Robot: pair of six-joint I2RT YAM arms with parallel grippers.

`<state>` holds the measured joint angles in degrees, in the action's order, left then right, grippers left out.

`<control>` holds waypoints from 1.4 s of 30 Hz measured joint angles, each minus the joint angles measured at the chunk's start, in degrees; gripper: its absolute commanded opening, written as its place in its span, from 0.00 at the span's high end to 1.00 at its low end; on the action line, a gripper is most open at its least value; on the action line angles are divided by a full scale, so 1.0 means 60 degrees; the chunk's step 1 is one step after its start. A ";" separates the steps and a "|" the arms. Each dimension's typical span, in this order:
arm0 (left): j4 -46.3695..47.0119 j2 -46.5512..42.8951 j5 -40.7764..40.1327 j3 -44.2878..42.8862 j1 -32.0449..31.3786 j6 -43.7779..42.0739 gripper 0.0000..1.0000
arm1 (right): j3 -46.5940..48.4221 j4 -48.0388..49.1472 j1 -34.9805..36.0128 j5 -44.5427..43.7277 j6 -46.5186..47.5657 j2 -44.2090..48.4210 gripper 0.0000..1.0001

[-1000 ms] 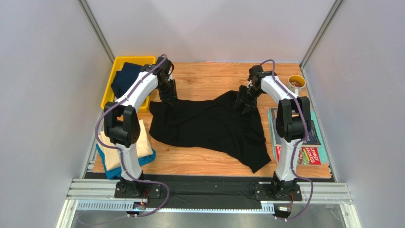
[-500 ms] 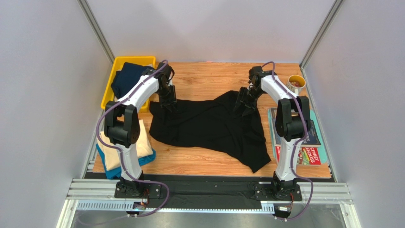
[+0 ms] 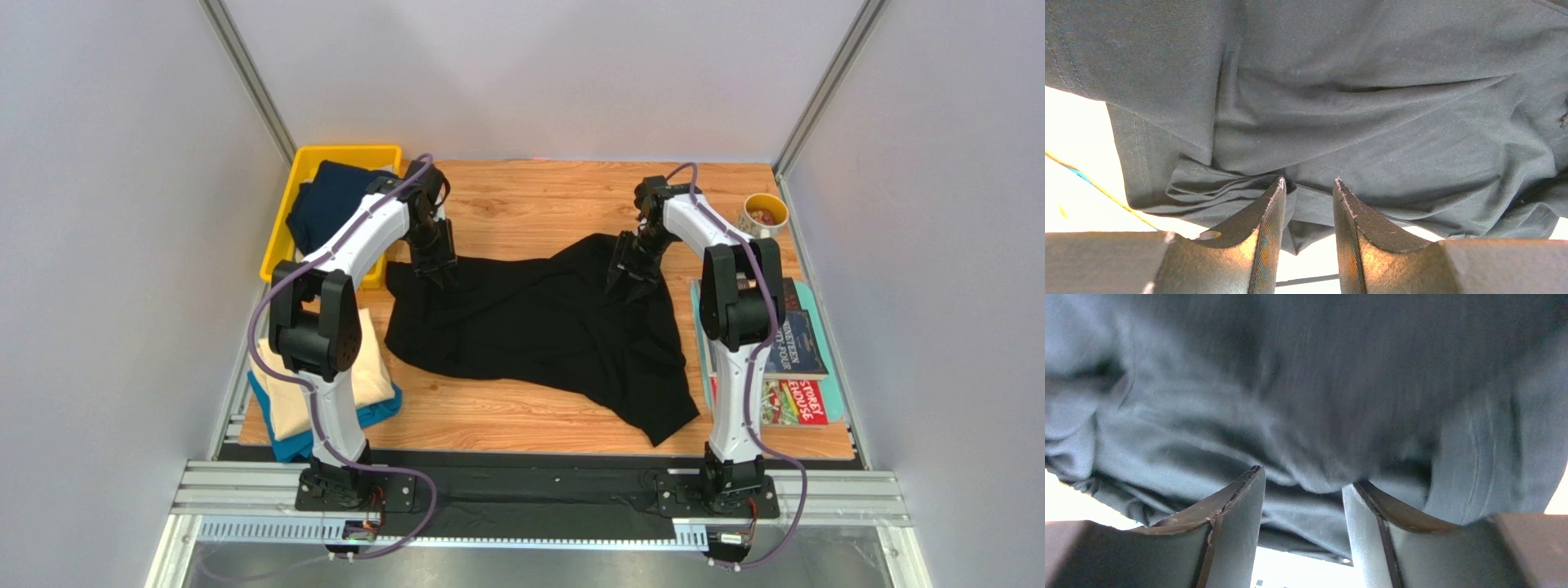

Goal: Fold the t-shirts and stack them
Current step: Flatten the tshirt out

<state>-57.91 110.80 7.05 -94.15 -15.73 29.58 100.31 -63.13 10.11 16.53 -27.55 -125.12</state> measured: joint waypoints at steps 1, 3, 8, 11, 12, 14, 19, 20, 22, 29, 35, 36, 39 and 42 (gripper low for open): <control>0.0000 0.0000 0.0000 0.0000 0.0000 0.0000 0.59 | 0.0102 0.0000 0.0000 -0.0051 0.0029 -0.0160 0.50; -0.0004 -0.0004 0.0000 0.0000 0.0000 -0.0004 0.59 | 0.0262 0.0004 0.0018 -0.0171 0.0036 -0.0382 0.51; -0.0004 0.0000 -0.0004 0.0000 0.0000 -0.0007 0.59 | 0.0616 0.0018 0.0044 -0.0353 0.0051 -0.0525 0.52; -0.0004 0.0000 0.0000 0.0000 0.0000 -0.0007 0.59 | 0.0783 0.0033 0.0055 -0.0455 0.0073 -0.0525 0.66; -0.0007 0.0000 0.0000 0.0000 0.0000 -0.0007 0.59 | 0.0798 0.0051 0.0055 -0.0492 0.0080 -0.0525 0.74; -0.0007 0.0000 0.0000 0.0000 0.0000 -0.0007 0.59 | 0.0794 0.0044 0.0055 -0.0546 0.0138 -0.0525 0.98; -0.0007 0.0000 0.0007 0.0000 0.0000 -0.0011 0.59 | 0.0794 0.0040 0.0055 -0.0659 0.0175 -0.0525 1.00; -0.0007 0.0000 0.0015 0.0000 0.0000 -0.0011 0.59 | 0.0794 0.0044 0.0055 -0.0667 0.0175 -0.0525 1.00; -0.0007 0.0000 0.0029 -0.0004 0.0000 -0.0011 0.59 | 0.0794 0.0044 0.0055 -0.0667 0.0178 -0.0525 1.00; -0.0080 0.0000 -0.0288 -0.0160 0.0000 -0.0029 0.56 | 0.0845 0.0007 0.0055 -0.0663 0.0255 -0.0521 1.00; -0.0521 0.0106 -0.1399 -0.1104 0.0018 -0.0284 0.56 | 0.1370 -0.0215 -0.0022 -0.0659 0.0393 -0.0324 1.00; -0.0543 0.0135 -0.1545 -0.1271 0.0033 -0.0331 0.56 | 0.1512 -0.0233 -0.0047 -0.0667 0.0401 -0.0219 1.00; -0.0550 0.0175 -0.1974 -0.1519 0.0106 -0.0590 0.32 | 0.2051 -0.0251 -0.0168 -0.0831 0.0503 0.0211 1.00; -0.0605 0.0372 -0.2273 -0.1668 0.0204 -0.0739 0.32 | 0.2648 -0.0222 -0.0313 -0.1173 0.0630 0.0685 1.00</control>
<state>-61.54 113.03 -6.59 -104.16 -14.50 25.15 116.20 -64.47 8.23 9.50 -23.77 -121.01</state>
